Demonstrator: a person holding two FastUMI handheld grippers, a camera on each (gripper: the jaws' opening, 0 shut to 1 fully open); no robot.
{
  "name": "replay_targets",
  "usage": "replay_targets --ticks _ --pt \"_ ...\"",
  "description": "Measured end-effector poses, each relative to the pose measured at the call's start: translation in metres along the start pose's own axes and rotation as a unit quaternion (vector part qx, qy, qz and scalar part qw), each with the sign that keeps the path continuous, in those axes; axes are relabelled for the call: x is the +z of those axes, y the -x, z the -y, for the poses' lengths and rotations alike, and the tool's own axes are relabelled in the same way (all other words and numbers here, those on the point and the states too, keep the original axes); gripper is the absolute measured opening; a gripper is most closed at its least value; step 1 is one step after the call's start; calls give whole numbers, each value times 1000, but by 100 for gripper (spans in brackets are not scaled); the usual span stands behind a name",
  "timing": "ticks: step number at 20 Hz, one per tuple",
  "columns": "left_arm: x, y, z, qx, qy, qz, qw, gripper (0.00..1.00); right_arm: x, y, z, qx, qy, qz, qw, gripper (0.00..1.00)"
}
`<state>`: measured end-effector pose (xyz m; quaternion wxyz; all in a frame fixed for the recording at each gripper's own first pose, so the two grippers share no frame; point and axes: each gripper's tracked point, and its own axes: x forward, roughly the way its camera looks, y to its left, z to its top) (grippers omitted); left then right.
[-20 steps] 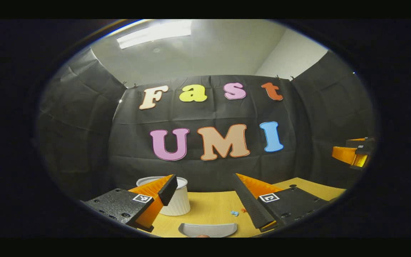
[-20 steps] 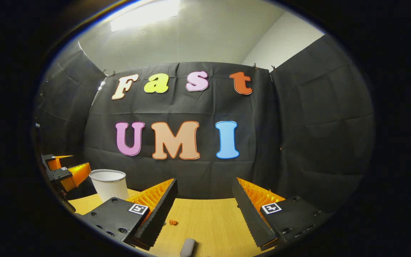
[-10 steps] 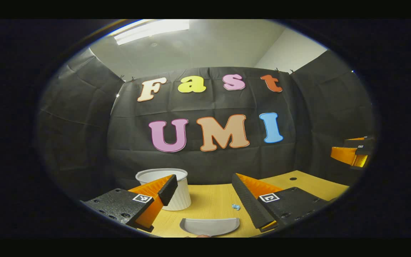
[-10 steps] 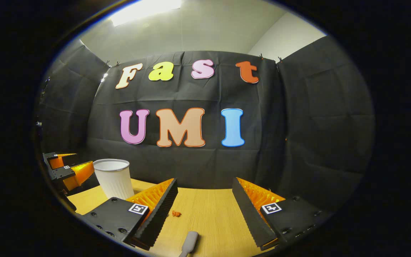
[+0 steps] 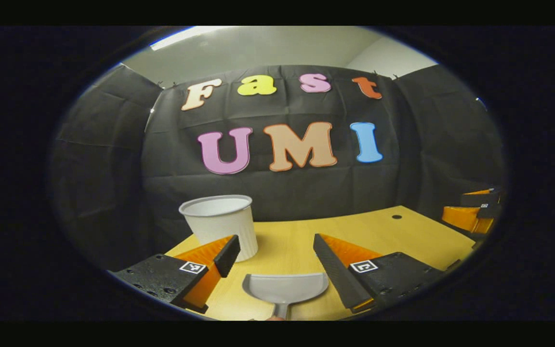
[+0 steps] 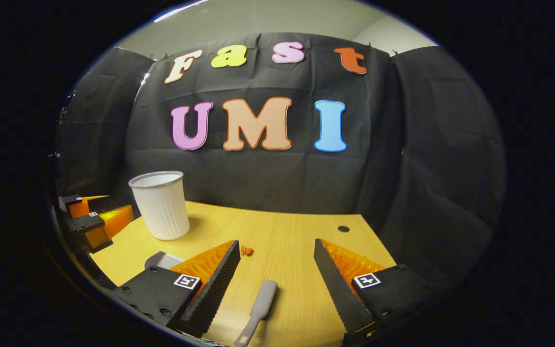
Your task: Pick up the small broom and dustpan from the desktop, sweep the trash into the dustpan with the broom, and then empty the trash into the garbage bin.
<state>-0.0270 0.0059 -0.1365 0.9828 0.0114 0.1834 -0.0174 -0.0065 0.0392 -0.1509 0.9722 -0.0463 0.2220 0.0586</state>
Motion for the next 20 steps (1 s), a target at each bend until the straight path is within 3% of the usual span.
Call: replay_targets --ticks 6,12,16,20 --pt "-73 -1 -3 -1 7 -99 995 93 -61 -11 -18 23 5 -96 995 100" --pt "-145 11 -4 -5 -6 -190 982 93 -125 -16 -31 30 18 -187 982 100" --pt "-189 20 4 -16 -9 -257 966 94 -175 -18 -41 43 7 -274 961 100" --pt "-233 32 10 -26 -9 -328 944 96 -221 -27 -47 47 14 -366 930 100"
